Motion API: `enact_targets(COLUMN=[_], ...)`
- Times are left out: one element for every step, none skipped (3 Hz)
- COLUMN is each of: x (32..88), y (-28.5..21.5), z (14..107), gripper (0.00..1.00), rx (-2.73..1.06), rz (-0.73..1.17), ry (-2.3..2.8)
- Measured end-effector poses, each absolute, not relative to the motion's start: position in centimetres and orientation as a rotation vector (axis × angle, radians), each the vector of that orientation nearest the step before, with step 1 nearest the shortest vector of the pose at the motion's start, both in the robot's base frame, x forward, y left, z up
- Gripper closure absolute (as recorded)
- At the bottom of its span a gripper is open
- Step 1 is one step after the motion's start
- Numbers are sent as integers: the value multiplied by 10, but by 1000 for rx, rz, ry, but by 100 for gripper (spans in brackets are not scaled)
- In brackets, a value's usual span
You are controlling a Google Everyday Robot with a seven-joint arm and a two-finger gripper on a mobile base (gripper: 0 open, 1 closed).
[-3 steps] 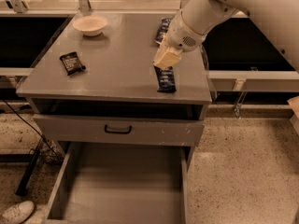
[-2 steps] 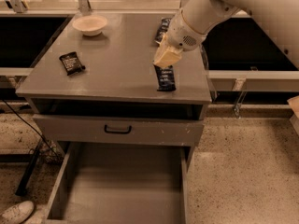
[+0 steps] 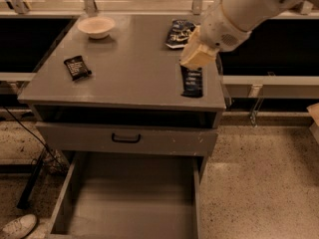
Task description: Place rxbar blueberry into middle drawer
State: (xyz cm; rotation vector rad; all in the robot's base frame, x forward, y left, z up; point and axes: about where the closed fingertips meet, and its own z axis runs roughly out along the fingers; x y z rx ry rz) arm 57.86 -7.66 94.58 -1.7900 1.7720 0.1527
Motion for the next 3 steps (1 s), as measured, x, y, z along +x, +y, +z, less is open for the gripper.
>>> enact_targets(x=[542,517,497], y=[-105,-127,-157], z=[950,940,911], gripper=[100,100,100], rx=[-1729,-1680,-1626], rz=[147,163,225], ry=[1796,1831,1862])
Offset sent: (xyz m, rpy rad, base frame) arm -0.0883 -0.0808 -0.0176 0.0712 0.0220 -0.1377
